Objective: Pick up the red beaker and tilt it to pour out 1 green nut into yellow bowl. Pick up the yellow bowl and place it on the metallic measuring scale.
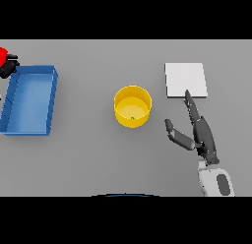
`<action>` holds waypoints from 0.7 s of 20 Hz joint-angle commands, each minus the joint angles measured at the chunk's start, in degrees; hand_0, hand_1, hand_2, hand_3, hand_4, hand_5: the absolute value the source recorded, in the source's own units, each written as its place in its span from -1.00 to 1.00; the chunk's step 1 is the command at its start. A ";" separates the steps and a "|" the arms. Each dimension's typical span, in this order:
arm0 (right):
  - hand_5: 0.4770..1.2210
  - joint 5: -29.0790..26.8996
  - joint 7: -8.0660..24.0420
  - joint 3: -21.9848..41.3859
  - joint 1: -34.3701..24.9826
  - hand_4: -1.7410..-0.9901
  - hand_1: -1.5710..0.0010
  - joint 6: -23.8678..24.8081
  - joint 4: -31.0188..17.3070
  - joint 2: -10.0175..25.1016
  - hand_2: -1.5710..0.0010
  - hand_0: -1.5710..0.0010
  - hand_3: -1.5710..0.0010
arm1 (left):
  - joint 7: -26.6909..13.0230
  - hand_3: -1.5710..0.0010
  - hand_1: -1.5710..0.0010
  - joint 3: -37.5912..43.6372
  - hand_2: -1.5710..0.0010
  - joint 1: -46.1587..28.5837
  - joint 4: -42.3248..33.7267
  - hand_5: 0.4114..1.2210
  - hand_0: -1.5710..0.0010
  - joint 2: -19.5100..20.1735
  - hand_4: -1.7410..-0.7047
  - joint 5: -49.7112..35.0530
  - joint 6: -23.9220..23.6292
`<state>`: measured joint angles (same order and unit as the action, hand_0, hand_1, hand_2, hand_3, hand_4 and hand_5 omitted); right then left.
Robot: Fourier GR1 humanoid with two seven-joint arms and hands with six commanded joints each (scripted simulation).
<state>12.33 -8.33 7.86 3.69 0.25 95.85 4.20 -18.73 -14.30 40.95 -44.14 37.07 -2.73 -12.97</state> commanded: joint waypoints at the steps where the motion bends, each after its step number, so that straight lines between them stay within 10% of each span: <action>1: -0.47 0.08 0.16 0.27 -0.28 0.53 1.00 -0.01 0.17 -0.26 1.00 1.00 1.00 | -2.21 -1.00 -1.00 -0.45 -1.00 -1.45 -2.26 0.58 -1.00 0.34 -1.00 -0.41 -1.31; 3: -0.48 -0.12 0.93 -0.14 -1.05 0.55 1.00 0.23 -1.09 -0.46 1.00 1.00 1.00 | -5.69 -1.00 -1.00 -1.16 -1.00 -3.45 -6.03 0.27 -1.00 1.44 -1.00 -1.65 -2.20; 5: -0.48 -0.69 0.77 -0.30 -1.00 0.56 1.00 -0.27 -0.51 -0.16 1.00 1.00 1.00 | -9.06 -0.94 -1.00 -1.65 -0.94 -5.21 -10.05 0.00 -1.00 2.32 -0.58 -2.48 -1.18; 9: -0.48 -0.51 -0.36 -0.29 -0.52 0.57 1.00 -0.03 -0.79 -0.15 1.00 1.00 1.00 | -6.61 0.14 0.12 -0.96 0.17 -9.64 -17.17 -0.33 0.04 5.00 0.33 -9.17 7.83; 14: -0.50 0.72 -0.28 0.09 -0.43 0.56 1.00 0.75 -0.51 -0.18 1.00 1.00 1.00 | -10.17 0.72 0.71 -5.03 0.73 -9.07 -17.03 -0.47 0.69 7.04 0.76 -5.57 12.09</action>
<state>13.05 -8.61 7.96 3.26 1.01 95.33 4.01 -28.98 -19.35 31.87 -61.17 44.10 -8.30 -0.88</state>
